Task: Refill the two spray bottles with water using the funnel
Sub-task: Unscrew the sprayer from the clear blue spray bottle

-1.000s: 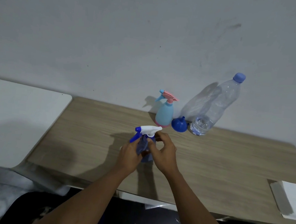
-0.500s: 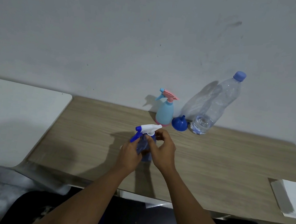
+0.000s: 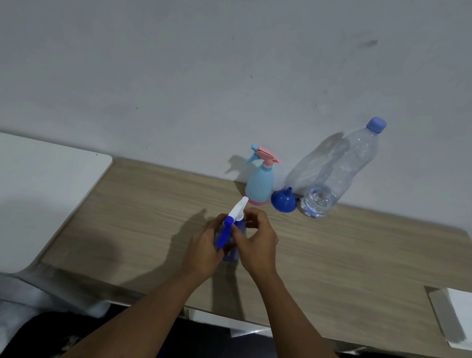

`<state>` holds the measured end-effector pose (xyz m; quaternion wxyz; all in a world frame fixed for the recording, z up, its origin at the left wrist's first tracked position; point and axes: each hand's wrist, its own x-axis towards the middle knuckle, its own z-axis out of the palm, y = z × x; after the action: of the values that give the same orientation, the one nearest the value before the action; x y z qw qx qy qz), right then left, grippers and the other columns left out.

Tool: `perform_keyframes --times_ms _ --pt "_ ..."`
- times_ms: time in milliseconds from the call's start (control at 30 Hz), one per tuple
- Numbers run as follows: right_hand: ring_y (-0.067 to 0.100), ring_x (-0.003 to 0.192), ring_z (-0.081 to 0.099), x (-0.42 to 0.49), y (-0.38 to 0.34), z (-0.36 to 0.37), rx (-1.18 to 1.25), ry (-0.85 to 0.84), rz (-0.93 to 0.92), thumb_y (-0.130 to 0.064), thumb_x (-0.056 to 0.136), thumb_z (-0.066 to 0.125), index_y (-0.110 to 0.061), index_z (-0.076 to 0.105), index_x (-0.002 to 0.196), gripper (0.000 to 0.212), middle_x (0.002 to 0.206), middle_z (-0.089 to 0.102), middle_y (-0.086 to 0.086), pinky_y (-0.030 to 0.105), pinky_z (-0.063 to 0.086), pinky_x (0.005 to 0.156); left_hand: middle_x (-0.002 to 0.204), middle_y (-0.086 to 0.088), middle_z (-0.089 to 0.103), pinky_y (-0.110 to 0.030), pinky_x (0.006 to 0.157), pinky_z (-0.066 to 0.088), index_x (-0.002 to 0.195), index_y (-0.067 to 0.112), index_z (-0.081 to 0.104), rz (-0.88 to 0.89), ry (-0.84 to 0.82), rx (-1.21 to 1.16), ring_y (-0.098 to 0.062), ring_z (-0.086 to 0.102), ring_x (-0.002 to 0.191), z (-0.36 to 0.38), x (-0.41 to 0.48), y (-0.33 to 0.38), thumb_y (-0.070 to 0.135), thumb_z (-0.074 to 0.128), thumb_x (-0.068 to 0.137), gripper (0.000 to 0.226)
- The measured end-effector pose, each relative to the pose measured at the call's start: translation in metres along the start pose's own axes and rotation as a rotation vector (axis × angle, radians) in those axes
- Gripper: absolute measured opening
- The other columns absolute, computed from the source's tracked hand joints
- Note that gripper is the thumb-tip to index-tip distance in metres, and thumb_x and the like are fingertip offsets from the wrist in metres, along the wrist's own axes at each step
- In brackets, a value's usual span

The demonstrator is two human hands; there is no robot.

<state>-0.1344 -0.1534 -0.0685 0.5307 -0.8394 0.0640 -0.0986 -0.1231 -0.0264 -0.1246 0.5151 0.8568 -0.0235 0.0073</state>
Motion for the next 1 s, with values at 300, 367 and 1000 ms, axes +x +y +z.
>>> perform_keyframes --times_ms 300,367,1000 --pt "0.003 0.100 0.063 0.003 0.005 -0.001 -0.068 -0.035 -0.052 -0.034 0.087 0.067 -0.034 0.063 0.118 0.031 0.111 0.066 -0.018 0.051 0.044 0.102 0.112 0.014 0.059 -0.016 0.081 0.048 0.133 0.035 0.049 0.040 -0.007 0.038 -0.011 0.063 0.099 0.000 0.000 0.000 0.011 0.071 0.086 0.057" --pt "0.004 0.103 0.060 0.005 0.005 -0.002 -0.121 -0.050 -0.070 -0.026 0.093 0.064 -0.032 0.064 0.120 0.028 0.114 0.062 -0.019 0.046 0.040 0.102 0.112 0.015 0.059 -0.024 0.088 0.052 0.129 0.041 0.046 0.040 -0.020 0.010 -0.011 0.064 0.103 0.000 0.000 0.000 0.012 0.072 0.085 0.058" --pt "0.016 0.099 0.068 0.050 -0.098 -0.080 0.335 0.204 -0.149 -0.017 0.097 0.060 -0.022 0.071 0.102 0.013 0.099 0.075 0.002 0.029 0.055 0.082 0.123 0.012 0.063 -0.037 0.093 0.051 0.130 0.042 0.050 0.050 0.017 0.002 -0.012 0.062 0.109 -0.001 -0.002 -0.005 0.014 0.075 0.075 0.067"
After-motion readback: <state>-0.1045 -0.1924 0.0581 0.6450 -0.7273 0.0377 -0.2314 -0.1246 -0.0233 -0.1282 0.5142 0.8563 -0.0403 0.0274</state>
